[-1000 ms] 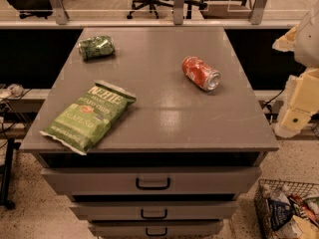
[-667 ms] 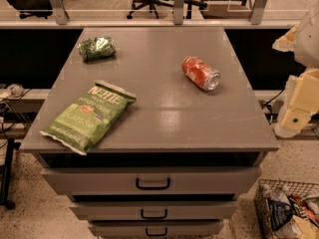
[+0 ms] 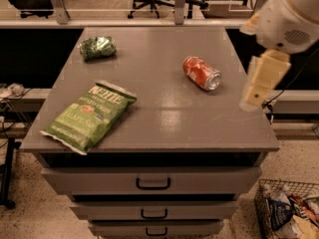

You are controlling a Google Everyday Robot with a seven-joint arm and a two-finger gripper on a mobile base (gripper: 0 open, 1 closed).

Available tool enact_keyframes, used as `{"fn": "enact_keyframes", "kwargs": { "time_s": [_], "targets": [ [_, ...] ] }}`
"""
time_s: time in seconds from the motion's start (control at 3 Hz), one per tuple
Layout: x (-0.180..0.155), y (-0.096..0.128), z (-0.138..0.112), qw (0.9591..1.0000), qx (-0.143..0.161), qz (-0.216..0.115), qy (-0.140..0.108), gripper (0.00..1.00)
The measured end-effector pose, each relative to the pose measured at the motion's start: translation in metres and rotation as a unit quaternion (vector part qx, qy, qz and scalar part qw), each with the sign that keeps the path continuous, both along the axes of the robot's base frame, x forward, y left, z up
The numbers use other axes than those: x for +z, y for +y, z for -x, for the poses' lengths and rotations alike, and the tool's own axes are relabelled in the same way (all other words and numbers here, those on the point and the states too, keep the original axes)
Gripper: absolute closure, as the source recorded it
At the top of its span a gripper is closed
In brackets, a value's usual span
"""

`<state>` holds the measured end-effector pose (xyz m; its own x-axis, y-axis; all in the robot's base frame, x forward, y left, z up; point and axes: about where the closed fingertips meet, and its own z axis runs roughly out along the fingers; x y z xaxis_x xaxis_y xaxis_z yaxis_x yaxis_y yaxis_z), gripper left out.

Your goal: Place green can upright

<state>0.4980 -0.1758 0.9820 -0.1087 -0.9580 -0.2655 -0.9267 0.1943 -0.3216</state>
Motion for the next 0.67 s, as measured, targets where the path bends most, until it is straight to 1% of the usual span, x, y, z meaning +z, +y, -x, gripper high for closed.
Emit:
{"fn": "enact_keyframes", "kwargs": {
  "time_s": [0.33, 0.67],
  "targets": [
    [0.0, 0.05, -0.05, 0.9982, 0.054, -0.006, -0.026, 0.0],
    [0.012, 0.112, -0.089, 0.992, 0.113, -0.022, -0.052, 0.0]
  ]
}}
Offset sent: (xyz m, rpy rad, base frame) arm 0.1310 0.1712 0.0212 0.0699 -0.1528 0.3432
